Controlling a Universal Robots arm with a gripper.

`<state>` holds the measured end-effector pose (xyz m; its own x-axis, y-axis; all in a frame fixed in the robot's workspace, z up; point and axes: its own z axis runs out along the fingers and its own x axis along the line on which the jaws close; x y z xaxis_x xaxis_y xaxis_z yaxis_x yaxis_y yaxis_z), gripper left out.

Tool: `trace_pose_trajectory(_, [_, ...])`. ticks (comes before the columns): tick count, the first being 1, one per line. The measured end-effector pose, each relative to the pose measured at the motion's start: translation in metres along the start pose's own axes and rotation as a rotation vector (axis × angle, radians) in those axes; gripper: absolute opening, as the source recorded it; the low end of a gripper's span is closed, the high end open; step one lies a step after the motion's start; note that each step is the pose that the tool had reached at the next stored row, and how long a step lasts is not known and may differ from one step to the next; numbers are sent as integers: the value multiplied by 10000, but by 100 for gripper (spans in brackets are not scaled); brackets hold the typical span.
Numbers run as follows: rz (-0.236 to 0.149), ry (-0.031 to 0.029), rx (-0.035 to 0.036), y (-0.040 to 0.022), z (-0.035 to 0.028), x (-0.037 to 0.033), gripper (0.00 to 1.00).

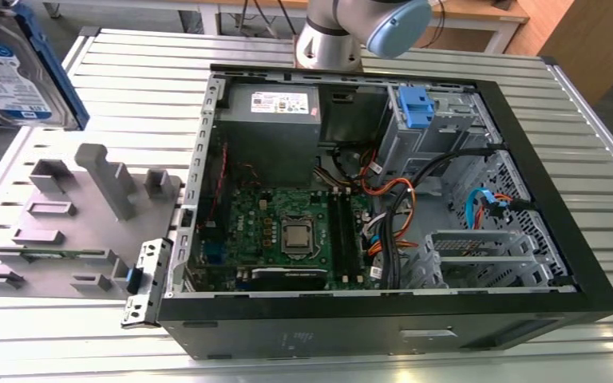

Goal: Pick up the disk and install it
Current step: 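Pick up the disk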

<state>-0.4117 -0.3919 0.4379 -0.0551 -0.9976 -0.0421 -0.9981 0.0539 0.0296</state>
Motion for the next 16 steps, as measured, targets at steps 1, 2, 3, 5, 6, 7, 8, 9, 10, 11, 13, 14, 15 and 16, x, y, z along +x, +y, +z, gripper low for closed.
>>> trace_pose_trajectory(1, [0, 1, -1, 1, -32, -1, 35])
trace_pose_trajectory(2, [0, 1, -1, 2, -67, -3, 35])
trace_pose_trajectory(3, [0, 0, 0, 3, -99, -4, 35])
trace_pose_trajectory(5, [0, 0, 0, 5, -164, -7, 35])
trace_pose_trajectory(6, [0, 0, 0, 6, -191, -8, 35])
trace_pose_trajectory(7, [0, 0, 0, 7, -212, -9, 35])
trace_pose_trajectory(8, [0, 0, 0, 7, -232, -10, 35])
trace_pose_trajectory(9, [0, 0, -1, 7, -256, -11, 35])
trace_pose_trajectory(10, [0, 0, 0, 8, -283, -12, 35])
trace_pose_trajectory(11, [0, 1, -1, 9, -311, -13, 35])
trace_pose_trajectory(13, [-1, 0, 1, 11, -363, -15, 35])
trace_pose_trajectory(14, [0, 0, 0, 11, -387, -16, 35])
trace_pose_trajectory(15, [-1, 0, -1, 12, -411, -17, 35])
trace_pose_trajectory(16, [-1, 1, -1, 12, -426, -18, 35])
